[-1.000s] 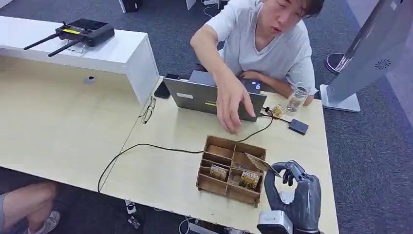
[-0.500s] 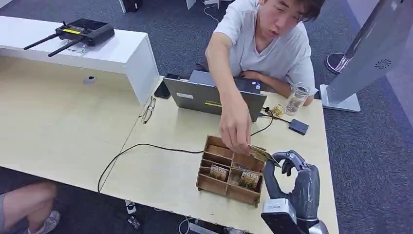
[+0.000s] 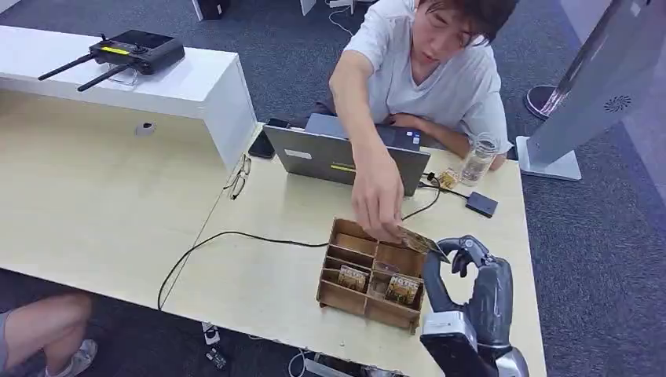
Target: Pass the card to the sensor for recognition and then transmit it.
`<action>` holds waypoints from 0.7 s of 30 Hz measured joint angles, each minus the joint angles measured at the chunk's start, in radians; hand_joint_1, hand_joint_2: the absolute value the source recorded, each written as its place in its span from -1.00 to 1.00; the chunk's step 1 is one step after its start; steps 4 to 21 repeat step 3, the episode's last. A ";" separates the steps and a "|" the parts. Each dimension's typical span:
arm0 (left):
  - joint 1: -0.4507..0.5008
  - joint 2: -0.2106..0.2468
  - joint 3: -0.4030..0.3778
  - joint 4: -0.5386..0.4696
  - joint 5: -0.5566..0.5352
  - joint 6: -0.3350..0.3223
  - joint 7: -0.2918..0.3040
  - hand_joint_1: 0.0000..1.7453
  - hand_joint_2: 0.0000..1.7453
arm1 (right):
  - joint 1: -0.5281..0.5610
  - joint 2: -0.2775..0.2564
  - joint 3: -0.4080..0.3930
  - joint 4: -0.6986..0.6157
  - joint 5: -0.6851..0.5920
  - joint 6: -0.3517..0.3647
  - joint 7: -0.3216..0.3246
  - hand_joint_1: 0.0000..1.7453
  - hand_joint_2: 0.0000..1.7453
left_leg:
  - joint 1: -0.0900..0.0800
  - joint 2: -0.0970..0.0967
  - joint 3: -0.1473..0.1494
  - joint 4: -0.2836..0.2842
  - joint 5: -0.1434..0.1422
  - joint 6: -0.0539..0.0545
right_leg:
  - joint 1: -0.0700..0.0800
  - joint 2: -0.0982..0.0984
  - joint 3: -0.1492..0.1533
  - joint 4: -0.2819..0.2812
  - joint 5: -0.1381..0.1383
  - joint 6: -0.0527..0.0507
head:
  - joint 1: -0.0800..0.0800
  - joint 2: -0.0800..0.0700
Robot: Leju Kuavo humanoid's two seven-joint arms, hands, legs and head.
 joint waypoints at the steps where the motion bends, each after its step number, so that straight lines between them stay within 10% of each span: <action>1: -0.001 0.000 0.000 0.000 -0.002 0.000 0.000 -1.00 -1.00 | -0.007 0.002 0.000 0.003 0.000 0.006 0.005 1.00 1.00 | 0.000 0.000 0.000 0.000 0.000 0.000 | 0.000 0.000 0.000 0.000 0.000 0.000 | 0.000 0.000; 21: -0.001 0.000 0.000 0.000 -0.003 0.000 0.000 -1.00 -1.00 | -0.021 0.008 0.001 0.010 0.000 0.010 0.010 1.00 1.00 | 0.000 0.000 0.000 0.000 0.000 0.000 | 0.000 0.000 0.000 0.000 0.000 0.000 | 0.000 0.000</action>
